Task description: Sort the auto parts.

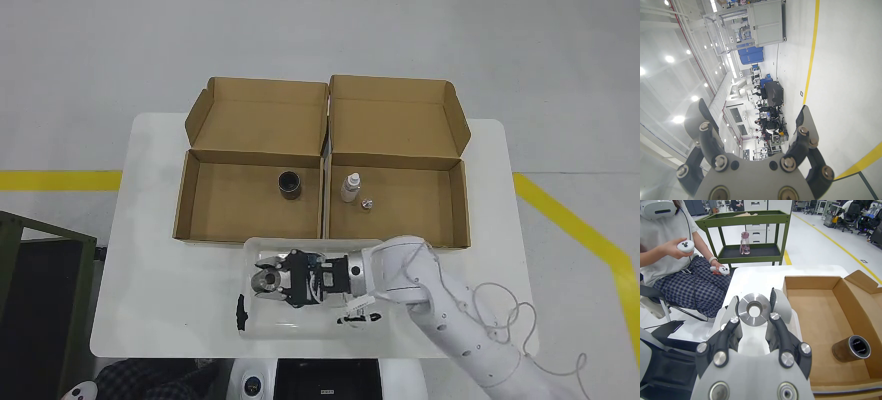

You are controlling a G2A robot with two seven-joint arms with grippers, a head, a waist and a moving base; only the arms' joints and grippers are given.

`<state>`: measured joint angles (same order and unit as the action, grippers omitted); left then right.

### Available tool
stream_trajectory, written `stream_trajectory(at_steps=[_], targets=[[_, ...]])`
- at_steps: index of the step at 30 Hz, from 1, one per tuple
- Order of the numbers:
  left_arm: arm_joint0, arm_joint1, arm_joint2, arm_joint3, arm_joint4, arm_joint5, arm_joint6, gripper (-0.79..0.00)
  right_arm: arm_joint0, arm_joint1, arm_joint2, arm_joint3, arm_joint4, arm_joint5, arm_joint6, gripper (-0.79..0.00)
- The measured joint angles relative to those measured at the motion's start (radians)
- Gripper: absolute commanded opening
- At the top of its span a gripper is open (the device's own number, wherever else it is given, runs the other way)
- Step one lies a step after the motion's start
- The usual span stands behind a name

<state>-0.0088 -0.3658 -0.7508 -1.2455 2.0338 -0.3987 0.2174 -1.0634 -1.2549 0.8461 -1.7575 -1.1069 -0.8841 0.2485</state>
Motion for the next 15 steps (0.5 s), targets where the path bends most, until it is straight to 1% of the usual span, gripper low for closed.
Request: stream_trajectory(at_steps=[15], targets=[[0.0,0.0,0.0,0.0,0.0,0.0,0.0,0.0,0.015,0.004,0.073,-0.003,0.084,0.071,-0.067,-0.785]])
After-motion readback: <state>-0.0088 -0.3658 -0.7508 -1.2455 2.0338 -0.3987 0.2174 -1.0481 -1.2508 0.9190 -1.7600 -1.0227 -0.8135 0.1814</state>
